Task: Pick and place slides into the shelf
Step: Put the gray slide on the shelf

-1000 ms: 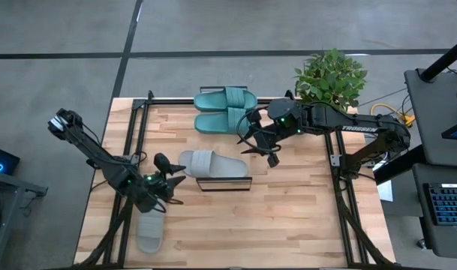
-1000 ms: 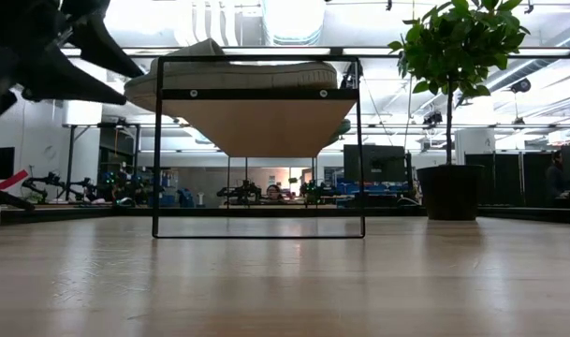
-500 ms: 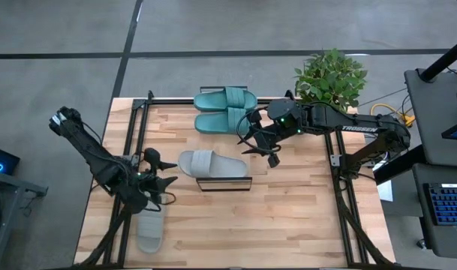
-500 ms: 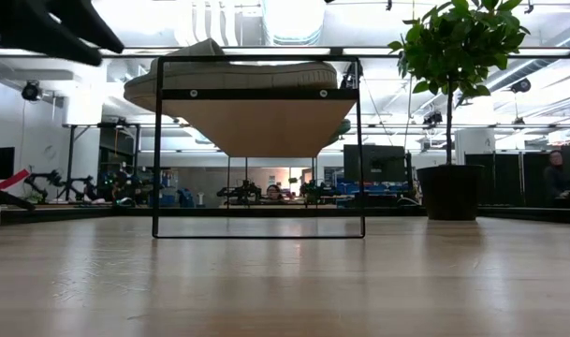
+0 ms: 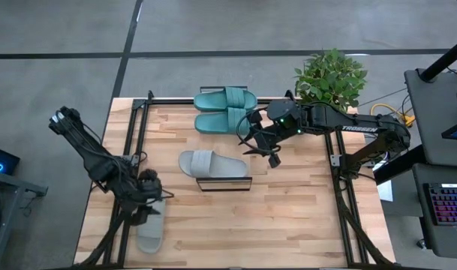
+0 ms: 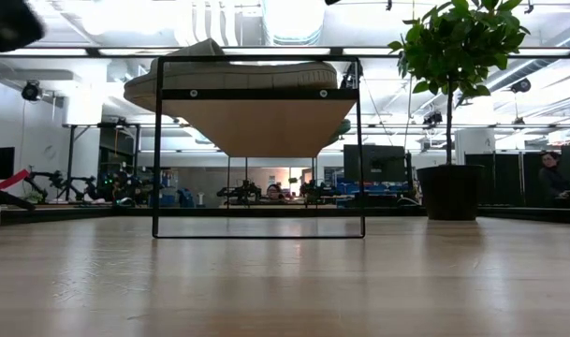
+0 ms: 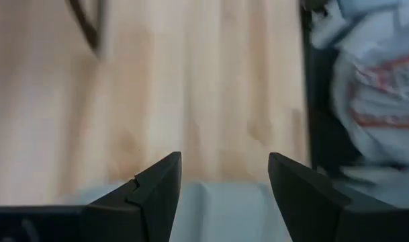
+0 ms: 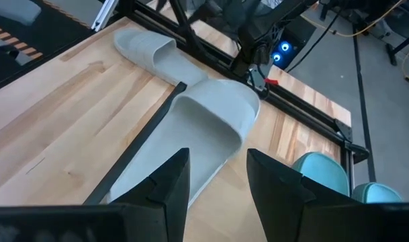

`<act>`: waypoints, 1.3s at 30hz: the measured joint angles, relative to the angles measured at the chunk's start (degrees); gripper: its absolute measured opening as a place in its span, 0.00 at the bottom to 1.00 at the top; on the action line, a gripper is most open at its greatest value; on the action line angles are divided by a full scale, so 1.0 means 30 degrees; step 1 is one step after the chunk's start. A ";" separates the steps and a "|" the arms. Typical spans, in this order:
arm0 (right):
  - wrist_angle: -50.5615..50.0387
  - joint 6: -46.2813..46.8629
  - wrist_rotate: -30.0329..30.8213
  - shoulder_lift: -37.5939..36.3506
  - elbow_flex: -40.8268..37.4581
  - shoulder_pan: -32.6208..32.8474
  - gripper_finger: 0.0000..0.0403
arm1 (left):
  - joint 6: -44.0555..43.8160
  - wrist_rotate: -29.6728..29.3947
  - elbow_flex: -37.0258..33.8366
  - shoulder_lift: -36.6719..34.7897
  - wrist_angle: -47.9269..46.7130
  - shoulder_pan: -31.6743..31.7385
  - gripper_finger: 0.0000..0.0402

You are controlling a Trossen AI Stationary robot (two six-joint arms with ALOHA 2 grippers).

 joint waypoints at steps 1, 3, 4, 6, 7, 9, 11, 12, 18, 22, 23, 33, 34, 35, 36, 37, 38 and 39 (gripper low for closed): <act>-0.0118 -0.0003 -0.0006 0.0000 0.0000 0.0000 0.34 | -0.0392 0.0689 -0.0131 0.0074 0.0098 0.0000 0.52; -0.0374 0.0004 -0.0004 0.0000 0.0000 0.0000 0.34 | -0.1136 0.1528 -0.0436 0.0344 0.0097 0.0000 0.52; -0.0487 0.0004 -0.0007 0.0000 0.0000 0.0000 0.34 | -0.1567 0.1807 -0.0610 0.0507 0.0064 0.0007 0.52; -0.0572 0.0004 -0.0007 0.0000 -0.0019 0.0000 0.34 | -0.2536 0.2329 -0.0800 0.0857 0.0058 0.0012 0.52; -0.0593 0.0004 -0.0007 0.0000 -0.0047 0.0000 0.34 | -0.2924 0.2625 -0.0857 0.1065 0.0096 0.0007 0.52; -0.0742 0.0134 -0.0007 0.0000 -0.0070 0.0000 0.34 | -0.3090 0.2967 -0.1010 0.1549 0.0092 0.0000 0.52; -0.0800 0.0434 -0.0007 0.0000 -0.0083 0.0000 0.34 | -0.3104 0.3266 -0.1297 0.2015 0.0287 0.0000 0.52; -0.0787 0.0513 -0.0008 0.0000 -0.0104 0.0008 0.34 | -0.3150 0.3504 -0.1523 0.2199 0.0511 0.0000 0.52; -0.0903 0.0514 -0.0015 0.0000 -0.0283 0.0015 0.34 | -0.4575 0.5538 -0.3129 0.3237 0.2001 -0.0005 0.52; -0.0917 0.0507 -0.0015 0.0000 -0.0370 0.0015 0.34 | -0.5032 0.5788 -0.3731 0.3437 0.2090 0.0000 0.52; -0.0905 0.0500 -0.0015 0.0000 -0.0389 0.0015 0.34 | -0.5027 0.5795 -0.3821 0.3417 0.2156 0.0000 0.52; -0.0916 0.0504 -0.0015 0.0000 -0.0728 0.0015 0.34 | -0.5588 0.7818 -0.6454 0.3000 0.7145 0.0000 0.52; -0.0924 0.0493 -0.0015 0.0000 -0.0755 0.0015 0.34 | -0.5610 0.7998 -0.6605 0.3000 0.7100 0.0000 0.52; -0.0909 0.0493 -0.0015 0.0000 -0.0775 0.0015 0.34 | -0.5598 0.8065 -0.6629 0.3000 0.7109 0.0000 0.52; -0.0907 0.0493 -0.0015 0.0000 -0.0795 0.0015 0.34 | -0.5596 0.8087 -0.6629 0.2993 0.7173 0.0000 0.52; -0.0910 0.0493 -0.0015 0.0000 -0.0823 0.0015 0.34 | -0.5584 0.8098 -0.6634 0.2985 0.7171 0.0000 0.51; -0.0907 0.0500 -0.0015 0.0000 -0.0823 0.0015 0.34 | -0.5581 0.8105 -0.6637 0.2957 0.7175 0.0000 0.50; -0.0911 0.0500 -0.0013 0.0000 -0.0827 0.0015 0.34 | -0.5577 0.8125 -0.6637 0.2929 0.7194 0.0000 0.48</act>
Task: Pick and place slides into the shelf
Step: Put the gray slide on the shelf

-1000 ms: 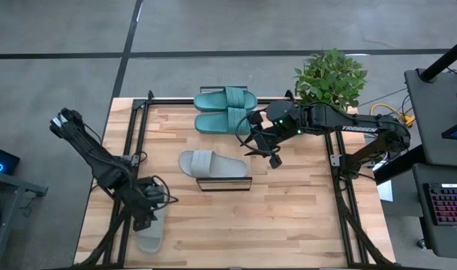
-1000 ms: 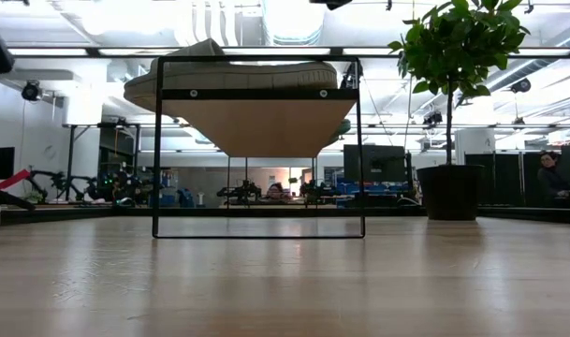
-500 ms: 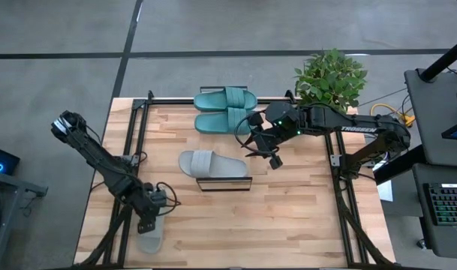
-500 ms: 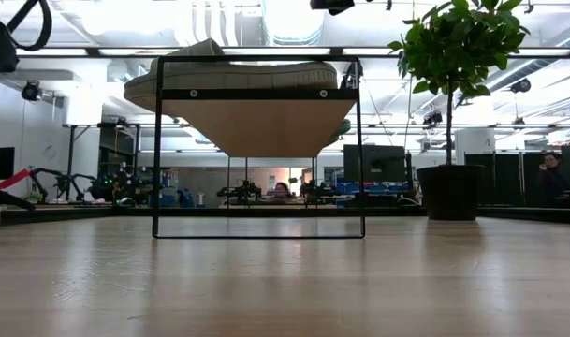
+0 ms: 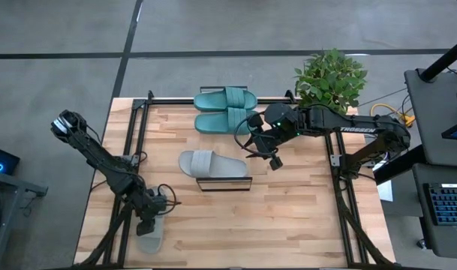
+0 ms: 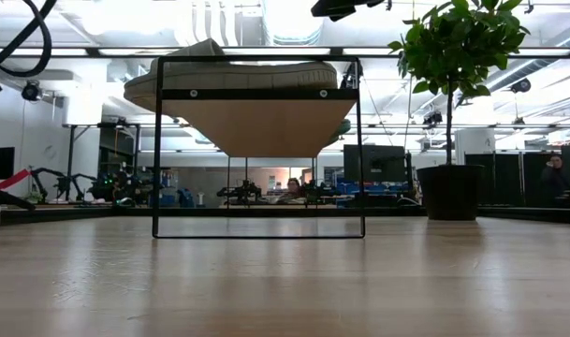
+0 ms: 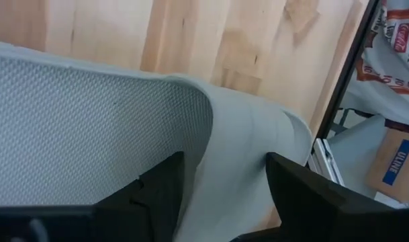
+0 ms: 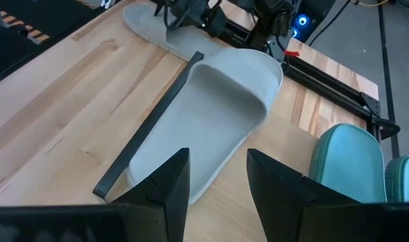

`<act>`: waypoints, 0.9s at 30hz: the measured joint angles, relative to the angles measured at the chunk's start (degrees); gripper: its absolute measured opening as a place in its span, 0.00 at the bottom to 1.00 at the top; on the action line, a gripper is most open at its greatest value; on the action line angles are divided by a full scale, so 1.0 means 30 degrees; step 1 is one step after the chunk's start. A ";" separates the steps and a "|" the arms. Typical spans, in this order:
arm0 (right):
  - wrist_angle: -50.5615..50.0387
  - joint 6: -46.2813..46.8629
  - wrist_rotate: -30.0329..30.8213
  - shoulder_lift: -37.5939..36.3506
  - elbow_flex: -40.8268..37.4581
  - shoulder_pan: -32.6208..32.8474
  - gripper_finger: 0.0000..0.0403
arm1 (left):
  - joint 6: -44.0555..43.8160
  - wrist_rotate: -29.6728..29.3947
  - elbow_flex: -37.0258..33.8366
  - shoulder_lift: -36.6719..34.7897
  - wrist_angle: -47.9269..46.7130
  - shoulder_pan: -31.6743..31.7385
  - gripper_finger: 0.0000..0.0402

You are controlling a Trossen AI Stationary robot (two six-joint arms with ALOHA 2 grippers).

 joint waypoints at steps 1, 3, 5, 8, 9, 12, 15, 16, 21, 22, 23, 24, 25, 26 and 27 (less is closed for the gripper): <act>-0.0005 0.0000 -0.0002 0.0000 -0.0020 0.0000 0.35 | 0.0047 0.0050 0.0000 -0.0004 0.0001 0.0000 0.46; -0.0002 0.0000 -0.0002 0.0000 -0.0033 0.0000 0.34 | 0.0159 0.0276 0.0000 -0.0010 -0.0011 0.0000 0.38; 0.0002 0.0000 -0.0002 0.0000 -0.0040 0.0000 0.34 | 0.0178 0.0545 0.0000 -0.0066 -0.0011 0.0000 0.28; -0.0006 -0.0022 -0.0002 0.0000 -0.0055 0.0000 0.34 | 0.0417 0.1092 0.0005 -0.0213 -0.0004 -0.0005 0.09; -0.0001 -0.0017 -0.0002 0.0000 -0.0055 0.0000 0.35 | 0.0489 0.1308 0.0007 -0.0276 0.0034 -0.0007 0.05; -0.0069 -0.0070 -0.0002 0.0000 -0.0062 0.0000 0.34 | 0.0515 0.1684 0.0045 -0.0561 -0.0135 -0.0007 0.03; -0.0132 -0.0167 -0.0002 0.0000 -0.0067 0.0000 0.34 | 0.0514 0.1786 0.0379 -0.1074 -0.0839 -0.0007 0.01; -0.0132 -0.0241 -0.0002 0.0000 -0.0070 -0.0002 0.34 | 0.0493 0.1834 0.0634 -0.1275 -0.1139 -0.0007 0.01; -0.0105 -0.0696 -0.0002 0.0000 -0.0070 0.0000 0.34 | 0.0618 0.1243 0.2588 -0.2133 -0.3696 -0.0025 0.00; -0.0052 -0.0729 -0.0002 0.0000 -0.0070 0.0000 0.34 | 0.0936 0.0878 0.2986 -0.2305 -0.3997 -0.0028 0.00; -0.0007 -0.0795 -0.0002 0.0000 -0.0070 -0.0001 0.35 | 0.1243 0.0335 0.3418 -0.2474 -0.4308 -0.0036 0.00; 0.0009 -0.0892 -0.0001 0.0000 -0.0070 0.0000 0.34 | 0.1564 -0.0163 0.3841 -0.2605 -0.4615 -0.0038 0.00; 0.0013 -0.0997 -0.0002 0.0000 -0.0070 0.0000 0.34 | 0.1762 -0.0598 0.4285 -0.2730 -0.5012 -0.0072 0.00; 0.0032 -0.1029 -0.0002 0.0000 -0.0070 0.0000 0.34 | 0.2004 -0.0953 0.4766 -0.2811 -0.5425 -0.0099 0.00; 0.0064 -0.1046 -0.0002 0.0000 -0.0070 0.0000 0.34 | 0.2166 -0.1245 0.5283 -0.2855 -0.5927 -0.0117 0.00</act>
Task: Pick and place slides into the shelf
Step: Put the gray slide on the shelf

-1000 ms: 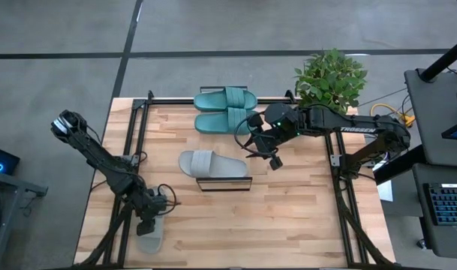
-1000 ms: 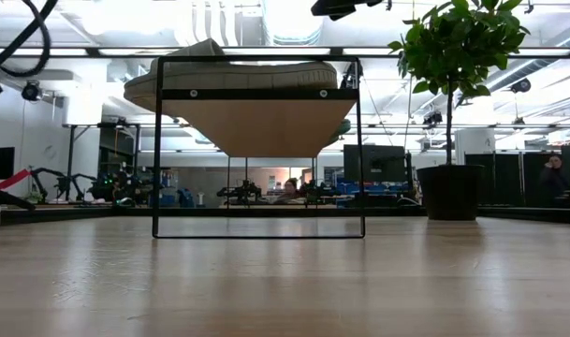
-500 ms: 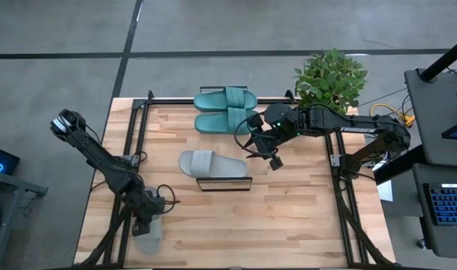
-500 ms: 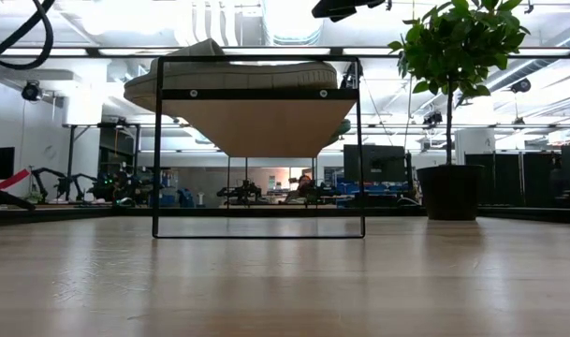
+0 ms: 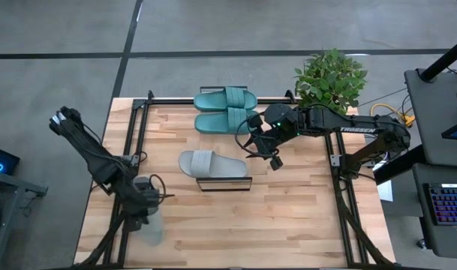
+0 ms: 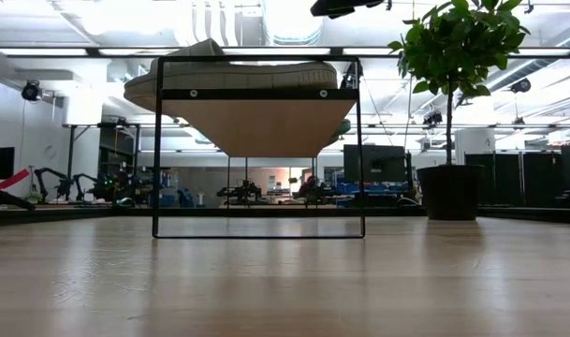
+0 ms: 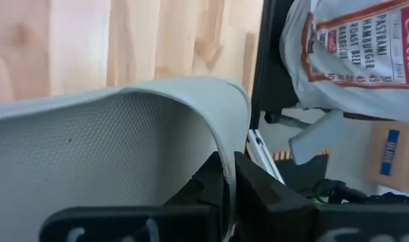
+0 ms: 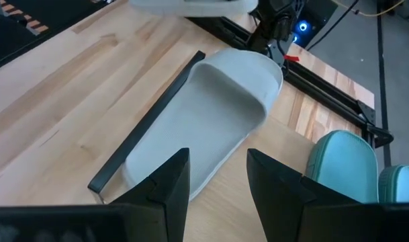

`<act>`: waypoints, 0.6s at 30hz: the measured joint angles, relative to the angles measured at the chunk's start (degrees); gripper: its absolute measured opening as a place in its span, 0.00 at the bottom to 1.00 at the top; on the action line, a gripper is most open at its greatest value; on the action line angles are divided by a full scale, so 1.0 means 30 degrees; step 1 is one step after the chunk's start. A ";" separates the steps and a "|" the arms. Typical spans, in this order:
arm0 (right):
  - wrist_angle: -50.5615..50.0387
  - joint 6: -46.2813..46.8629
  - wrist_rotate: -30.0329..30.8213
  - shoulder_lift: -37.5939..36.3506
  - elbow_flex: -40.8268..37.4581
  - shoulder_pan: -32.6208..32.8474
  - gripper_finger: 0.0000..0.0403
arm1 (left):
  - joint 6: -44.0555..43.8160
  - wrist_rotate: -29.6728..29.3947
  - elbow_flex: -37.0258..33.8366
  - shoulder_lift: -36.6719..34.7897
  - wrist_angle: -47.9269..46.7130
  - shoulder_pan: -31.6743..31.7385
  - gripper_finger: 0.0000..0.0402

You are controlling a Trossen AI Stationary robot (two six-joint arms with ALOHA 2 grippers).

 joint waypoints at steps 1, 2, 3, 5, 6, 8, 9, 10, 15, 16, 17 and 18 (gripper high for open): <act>0.0055 -0.0019 0.0000 -0.0003 0.0000 0.0000 0.34 | 0.0287 -0.0294 0.0535 -0.0002 -0.0568 -0.0007 0.00; 0.0103 -0.0051 0.0000 -0.0015 0.0000 0.0000 0.34 | 0.0667 -0.0704 0.1123 0.0008 -0.1213 -0.0013 0.00; 0.0160 -0.0153 -0.0001 -0.0015 0.0000 0.0000 0.34 | 0.1168 -0.1230 0.1678 0.0058 -0.1836 -0.0015 0.00; 0.0435 -0.0494 -0.0023 -0.0021 0.0000 0.0061 0.34 | 0.2411 -0.2254 0.2717 0.0198 -0.2508 -0.0007 0.00; 0.0600 -0.0705 -0.0040 -0.0022 0.0000 0.0101 0.34 | 0.3124 -0.2737 0.3178 0.0302 -0.2533 -0.0007 0.00; 0.1051 -0.1482 -0.0203 -0.0021 0.0000 0.0269 0.34 | 0.4889 -0.3795 0.4030 0.0510 -0.2440 -0.0011 0.00; 0.1252 -0.2059 -0.0504 -0.0022 0.0000 0.0364 0.34 | 0.5794 -0.4317 0.4384 0.0660 -0.2406 -0.0015 0.00; 0.1442 -0.2650 -0.0960 -0.0022 0.0000 0.0463 0.34 | 0.6622 -0.4730 0.4686 0.0827 -0.2285 -0.0015 0.00; 0.2120 -0.5703 -0.3187 -0.0036 0.0000 0.0850 0.35 | 0.9490 -0.5878 0.5593 0.1776 -0.1630 -0.0015 0.00; 0.2205 -0.6250 -0.3315 -0.0036 0.0000 0.0956 0.34 | 0.9939 -0.5957 0.5707 0.2021 -0.1252 -0.0015 0.00; 0.2338 -0.6728 -0.3426 -0.0036 0.0000 0.1056 0.34 | 1.0364 -0.5973 0.5801 0.2250 -0.0847 -0.0015 0.00; 0.2506 -0.7201 -0.3544 -0.0036 0.0000 0.1132 0.35 | 1.0926 -0.5988 0.5840 0.2450 -0.0493 -0.0015 0.00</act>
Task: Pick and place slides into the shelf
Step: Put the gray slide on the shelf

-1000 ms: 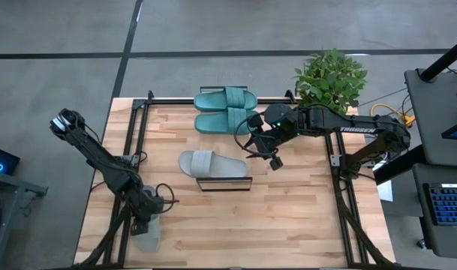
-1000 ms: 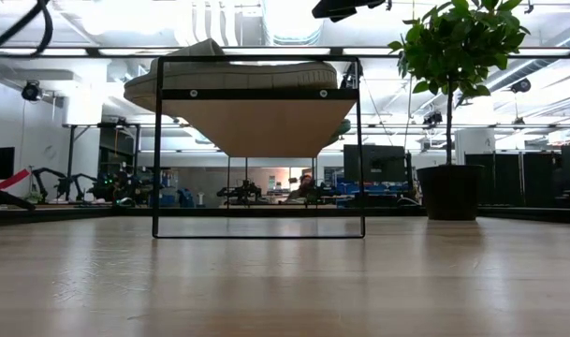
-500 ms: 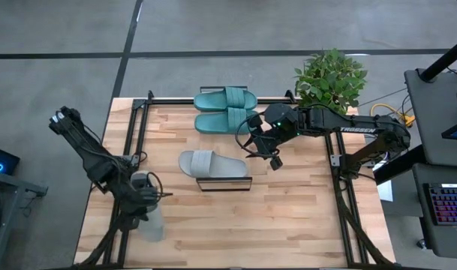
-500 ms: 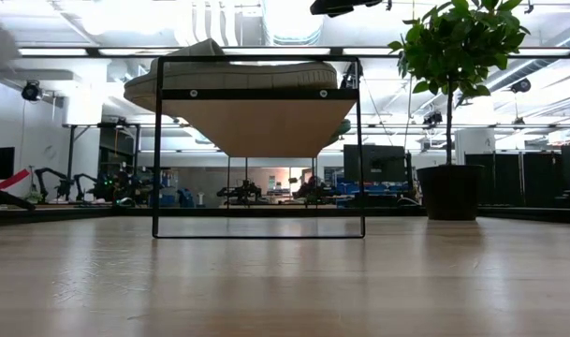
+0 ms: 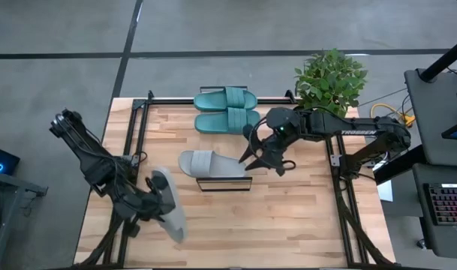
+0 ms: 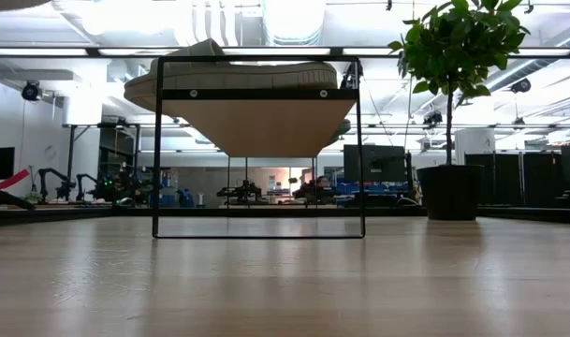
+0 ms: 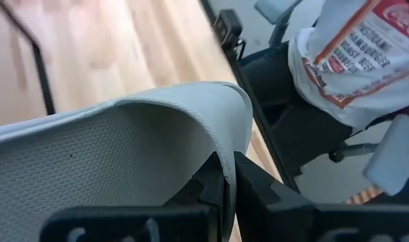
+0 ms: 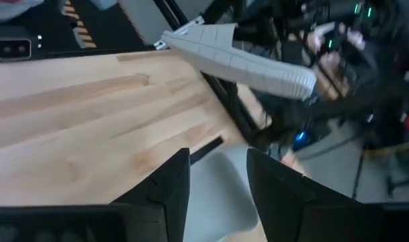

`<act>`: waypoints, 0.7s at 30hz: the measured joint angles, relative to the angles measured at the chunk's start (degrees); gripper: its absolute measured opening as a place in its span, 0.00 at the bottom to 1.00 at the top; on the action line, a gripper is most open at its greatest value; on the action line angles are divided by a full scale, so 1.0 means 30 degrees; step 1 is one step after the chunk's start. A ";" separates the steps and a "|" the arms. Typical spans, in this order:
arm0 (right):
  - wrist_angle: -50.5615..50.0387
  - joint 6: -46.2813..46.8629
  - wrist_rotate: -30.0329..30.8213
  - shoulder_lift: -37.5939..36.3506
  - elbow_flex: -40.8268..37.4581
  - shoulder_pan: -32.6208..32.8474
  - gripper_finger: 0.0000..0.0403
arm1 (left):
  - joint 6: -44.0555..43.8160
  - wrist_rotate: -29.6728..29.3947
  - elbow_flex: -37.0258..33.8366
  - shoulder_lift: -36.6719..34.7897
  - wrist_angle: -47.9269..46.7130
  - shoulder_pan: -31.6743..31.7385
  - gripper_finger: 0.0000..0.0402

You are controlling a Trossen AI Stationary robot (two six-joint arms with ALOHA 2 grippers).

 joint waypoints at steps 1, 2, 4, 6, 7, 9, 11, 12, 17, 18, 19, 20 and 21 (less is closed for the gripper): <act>0.0129 -0.0523 -0.0080 0.0000 0.0000 0.0087 0.35 | 0.0666 0.0000 0.0047 0.0182 0.0288 0.0000 0.00; 0.0260 -0.1100 -0.0107 0.0000 0.0000 0.0204 0.35 | 0.1349 0.0000 0.0096 0.0362 0.0593 0.0000 0.00; 0.0610 -0.2048 -0.0114 0.0007 0.0000 0.0480 0.35 | 0.2368 -0.0097 0.0237 0.0670 0.0959 0.0000 0.00; 0.0788 -0.2720 -0.0121 0.0015 0.0000 0.0820 0.35 | 0.3193 -0.0224 0.0325 0.0883 0.0934 0.0000 0.00; 0.0783 -0.3066 -0.0121 0.0015 0.0000 0.1031 0.35 | 0.3663 -0.0278 0.0382 0.0977 0.0935 0.0000 0.00; 0.0776 -0.3707 -0.0119 0.0015 0.0000 0.1565 0.35 | 0.4480 -0.0277 0.0411 0.1121 0.1167 0.0000 0.00; 0.0762 -0.4578 -0.0105 0.0022 0.0000 0.2177 0.35 | 0.5380 -0.0244 0.0502 0.1274 0.1367 0.0000 0.00; 0.0793 -0.5068 -0.0025 0.0022 0.0000 0.2479 0.35 | 0.5941 -0.0225 0.0574 0.1362 0.1472 0.0000 0.00; 0.1777 -0.6219 0.0881 0.0022 0.0000 0.3377 0.35 | 0.9970 0.0156 0.0622 0.1783 0.2418 0.0000 0.00; 0.2086 -0.6085 0.0955 0.0022 0.0000 0.3383 0.35 | 1.0793 0.0307 0.0622 0.1835 0.2688 0.0004 0.00; 0.2380 -0.5759 0.1000 0.0022 0.0000 0.3371 0.35 | 1.1617 0.0412 0.0622 0.1885 0.2895 0.0021 0.00; 0.2658 -0.5371 0.1053 0.0022 0.0000 0.3347 0.35 | 1.2338 0.0575 0.0622 0.1962 0.3008 0.0027 0.00; 0.2850 -0.5067 0.1059 0.0022 0.0000 0.3300 0.35 | 1.2946 0.0705 0.0622 0.2053 0.3082 0.0046 0.00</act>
